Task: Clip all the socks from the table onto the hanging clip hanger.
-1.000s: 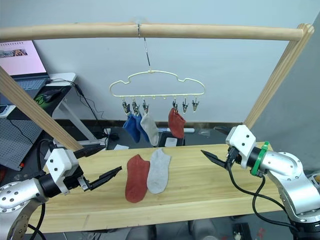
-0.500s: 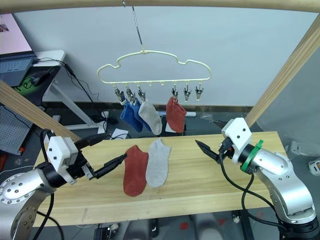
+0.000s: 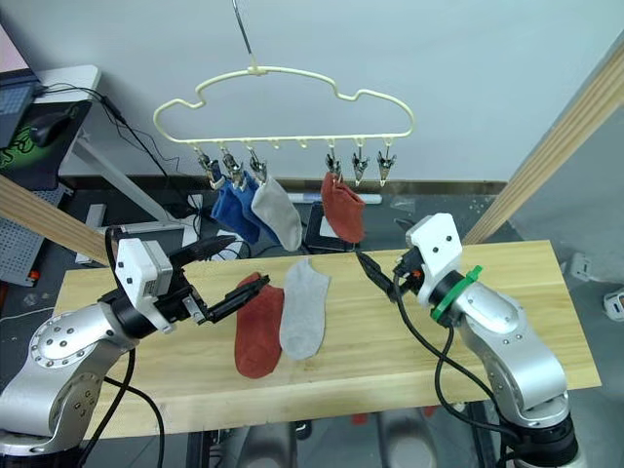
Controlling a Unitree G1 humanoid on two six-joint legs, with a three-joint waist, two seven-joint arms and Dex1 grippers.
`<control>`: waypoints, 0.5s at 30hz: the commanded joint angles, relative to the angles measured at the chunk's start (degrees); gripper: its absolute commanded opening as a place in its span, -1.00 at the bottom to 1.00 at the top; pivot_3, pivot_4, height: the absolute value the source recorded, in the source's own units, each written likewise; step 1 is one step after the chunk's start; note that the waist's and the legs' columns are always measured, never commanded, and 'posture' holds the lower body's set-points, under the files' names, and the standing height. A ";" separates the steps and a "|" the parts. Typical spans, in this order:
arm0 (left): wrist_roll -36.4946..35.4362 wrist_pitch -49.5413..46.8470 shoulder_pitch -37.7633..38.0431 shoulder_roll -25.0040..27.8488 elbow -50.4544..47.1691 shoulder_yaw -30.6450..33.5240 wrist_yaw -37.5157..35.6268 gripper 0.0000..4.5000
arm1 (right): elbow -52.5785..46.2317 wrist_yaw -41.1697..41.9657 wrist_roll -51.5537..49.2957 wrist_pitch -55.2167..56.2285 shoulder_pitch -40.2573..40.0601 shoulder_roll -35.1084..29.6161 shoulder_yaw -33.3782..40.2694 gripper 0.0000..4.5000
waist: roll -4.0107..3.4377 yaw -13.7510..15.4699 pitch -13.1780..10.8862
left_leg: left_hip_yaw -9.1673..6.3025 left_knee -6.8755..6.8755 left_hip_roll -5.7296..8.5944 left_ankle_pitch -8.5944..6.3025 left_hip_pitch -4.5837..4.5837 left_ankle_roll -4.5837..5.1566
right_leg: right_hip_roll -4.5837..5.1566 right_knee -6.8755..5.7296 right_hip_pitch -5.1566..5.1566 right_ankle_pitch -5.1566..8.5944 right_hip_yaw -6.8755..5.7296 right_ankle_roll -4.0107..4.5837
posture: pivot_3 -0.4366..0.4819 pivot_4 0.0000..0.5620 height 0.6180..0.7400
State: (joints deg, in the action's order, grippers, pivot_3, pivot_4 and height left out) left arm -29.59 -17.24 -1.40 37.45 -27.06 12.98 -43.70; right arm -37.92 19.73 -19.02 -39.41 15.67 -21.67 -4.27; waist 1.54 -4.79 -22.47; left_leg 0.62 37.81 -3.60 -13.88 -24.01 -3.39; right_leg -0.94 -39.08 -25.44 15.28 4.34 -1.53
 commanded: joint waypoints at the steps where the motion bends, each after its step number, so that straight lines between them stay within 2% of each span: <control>1: 0.31 0.54 -0.83 -0.52 -0.88 -0.40 0.85 0.99 | -1.24 -3.11 1.51 0.21 2.03 2.62 -1.85 1.00 | 0.01 0.01 -0.24 | -0.01 -0.01 0.00 -0.01 -0.01 -0.01 | 0.01 0.01 0.00 0.00 -0.01 0.00 | -0.38 0.64 1.00; 9: 0.82 1.01 -2.07 -0.88 0.11 -1.12 0.88 0.99 | 1.17 -9.15 5.65 -0.99 7.90 9.67 -5.36 1.00 | -0.03 0.00 -0.52 | -0.03 -0.05 -0.03 -0.06 -0.27 -0.11 | 0.02 0.05 -0.25 0.02 -0.02 -0.03 | -0.38 0.64 1.00; 15: 1.19 1.42 -3.02 -0.92 1.14 -1.41 0.42 0.99 | 2.20 -11.01 8.43 -0.64 9.90 11.38 -6.16 1.00 | -0.04 0.00 -0.53 | -0.04 -0.05 -0.04 -0.06 -0.49 -0.13 | 0.06 0.05 -0.45 0.02 -0.10 -0.03 | -0.38 0.63 1.00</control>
State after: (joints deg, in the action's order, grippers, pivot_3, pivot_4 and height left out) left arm -28.72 -16.98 -4.55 36.68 -25.08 11.49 -43.17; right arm -34.30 9.61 -11.69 -40.81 24.84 -10.67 -10.43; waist 1.50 -4.80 -23.00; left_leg 0.58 37.76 -3.64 -13.94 -24.51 -3.52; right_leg -0.88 -39.02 -25.90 15.30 4.26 -1.56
